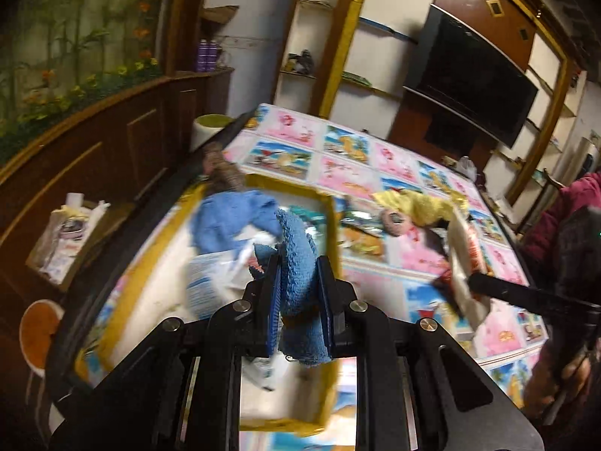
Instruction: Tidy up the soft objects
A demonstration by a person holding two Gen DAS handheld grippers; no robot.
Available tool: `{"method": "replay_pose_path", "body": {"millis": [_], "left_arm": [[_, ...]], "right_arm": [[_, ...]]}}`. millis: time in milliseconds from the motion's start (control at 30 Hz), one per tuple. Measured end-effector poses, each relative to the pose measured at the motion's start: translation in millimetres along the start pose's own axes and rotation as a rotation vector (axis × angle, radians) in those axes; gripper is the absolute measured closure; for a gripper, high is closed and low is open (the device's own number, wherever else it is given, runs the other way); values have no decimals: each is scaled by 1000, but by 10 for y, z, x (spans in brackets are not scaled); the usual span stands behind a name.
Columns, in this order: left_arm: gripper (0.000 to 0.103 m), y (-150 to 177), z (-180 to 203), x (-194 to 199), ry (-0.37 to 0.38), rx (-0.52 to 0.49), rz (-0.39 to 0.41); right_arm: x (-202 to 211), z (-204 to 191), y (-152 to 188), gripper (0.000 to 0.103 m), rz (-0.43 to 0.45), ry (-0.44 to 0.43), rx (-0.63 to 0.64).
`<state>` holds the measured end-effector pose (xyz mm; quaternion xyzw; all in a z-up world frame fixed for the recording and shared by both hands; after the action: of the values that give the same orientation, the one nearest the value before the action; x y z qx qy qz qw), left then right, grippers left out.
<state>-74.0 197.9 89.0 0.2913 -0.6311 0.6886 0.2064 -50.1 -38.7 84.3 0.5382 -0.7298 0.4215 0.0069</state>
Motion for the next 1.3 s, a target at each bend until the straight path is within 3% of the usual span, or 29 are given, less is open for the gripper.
{"method": "replay_pose_path", "body": {"millis": [367, 533, 600, 667, 967, 1067, 1233, 1300], "left_arm": [[81, 130, -570, -481, -108, 103, -88], [68, 220, -641, -508, -53, 150, -101], [54, 242, -662, -482, -49, 168, -91], [50, 257, -694, -429, -42, 190, -71], [50, 195, -820, -205, 9, 244, -18], [42, 181, -783, -120, -8, 225, -4], [41, 166, -609, 6, -92, 158, 39], [41, 173, -503, 40, -134, 116, 52]], "right_arm": [[-925, -588, -34, 90, -149, -14, 75], [-1334, -681, -57, 90, -212, 22, 92], [-1441, -722, -40, 90, -231, 39, 103], [-1578, -745, -35, 90, -255, 56, 109], [-1996, -823, -18, 85, -316, 135, 151], [-2012, -818, -36, 83, -324, 124, 131], [-1712, -868, -94, 83, -266, 109, 145], [-1516, -859, -111, 72, -223, 117, 156]]}}
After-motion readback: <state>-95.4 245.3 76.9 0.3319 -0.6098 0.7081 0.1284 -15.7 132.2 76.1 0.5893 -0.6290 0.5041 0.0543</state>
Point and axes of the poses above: each gripper's, at about its wrist camera, not at the fingertips, and x roughly against the way its jaws point, z to its right, y to its underside, the point moved 3 cm from there along -x, roughly the way its jaws point, and after that the axes turned 15 degrees about -y, right-handed, at the moved point
